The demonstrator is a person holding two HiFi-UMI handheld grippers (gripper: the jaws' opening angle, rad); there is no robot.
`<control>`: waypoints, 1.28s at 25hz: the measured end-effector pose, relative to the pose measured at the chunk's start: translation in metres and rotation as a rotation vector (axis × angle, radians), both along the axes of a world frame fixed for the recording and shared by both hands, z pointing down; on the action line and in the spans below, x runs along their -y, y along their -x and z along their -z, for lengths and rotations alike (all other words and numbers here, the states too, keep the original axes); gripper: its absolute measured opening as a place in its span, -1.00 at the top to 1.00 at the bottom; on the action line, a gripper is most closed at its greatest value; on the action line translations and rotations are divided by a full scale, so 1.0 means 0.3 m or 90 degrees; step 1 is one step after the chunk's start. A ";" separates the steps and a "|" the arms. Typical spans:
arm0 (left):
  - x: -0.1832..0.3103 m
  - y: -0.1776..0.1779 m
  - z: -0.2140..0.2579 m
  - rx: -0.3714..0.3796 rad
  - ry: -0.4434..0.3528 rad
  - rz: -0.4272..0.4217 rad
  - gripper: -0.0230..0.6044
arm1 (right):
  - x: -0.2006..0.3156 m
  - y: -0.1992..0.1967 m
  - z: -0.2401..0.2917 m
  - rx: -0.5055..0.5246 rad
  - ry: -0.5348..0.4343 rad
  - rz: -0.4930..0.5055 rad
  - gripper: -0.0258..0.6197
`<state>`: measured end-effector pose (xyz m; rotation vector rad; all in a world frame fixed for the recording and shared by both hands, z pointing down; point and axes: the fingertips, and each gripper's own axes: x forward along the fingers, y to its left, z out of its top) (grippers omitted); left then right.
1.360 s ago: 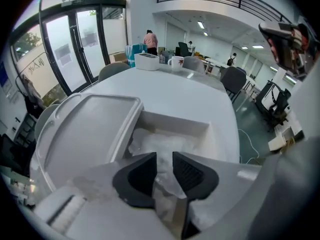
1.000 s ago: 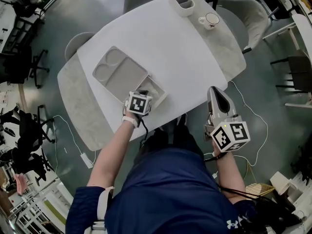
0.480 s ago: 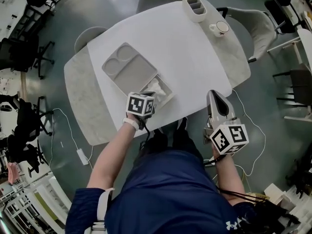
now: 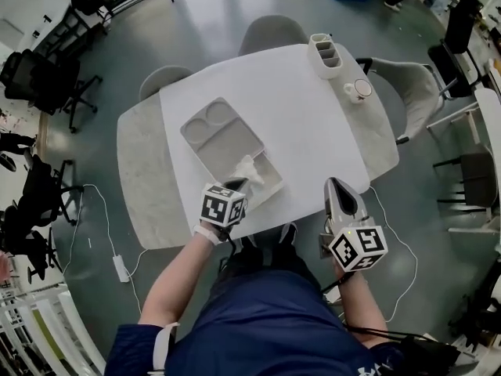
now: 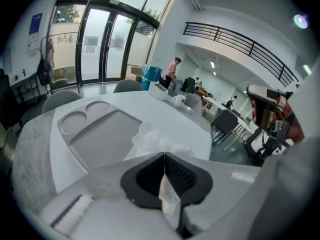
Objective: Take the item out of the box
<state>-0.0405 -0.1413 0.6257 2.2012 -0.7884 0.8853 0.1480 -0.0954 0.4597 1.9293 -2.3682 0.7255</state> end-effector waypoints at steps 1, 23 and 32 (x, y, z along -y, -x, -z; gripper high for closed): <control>0.005 0.018 0.019 -0.003 -0.007 0.009 0.91 | 0.006 0.008 0.009 -0.003 -0.003 0.005 0.92; 0.111 0.307 0.592 -0.120 -0.220 0.151 0.91 | 0.196 0.114 0.217 -0.045 -0.092 0.074 0.92; 0.134 0.326 0.857 -0.169 -0.328 0.175 0.91 | 0.249 0.110 0.332 -0.045 -0.138 0.087 0.92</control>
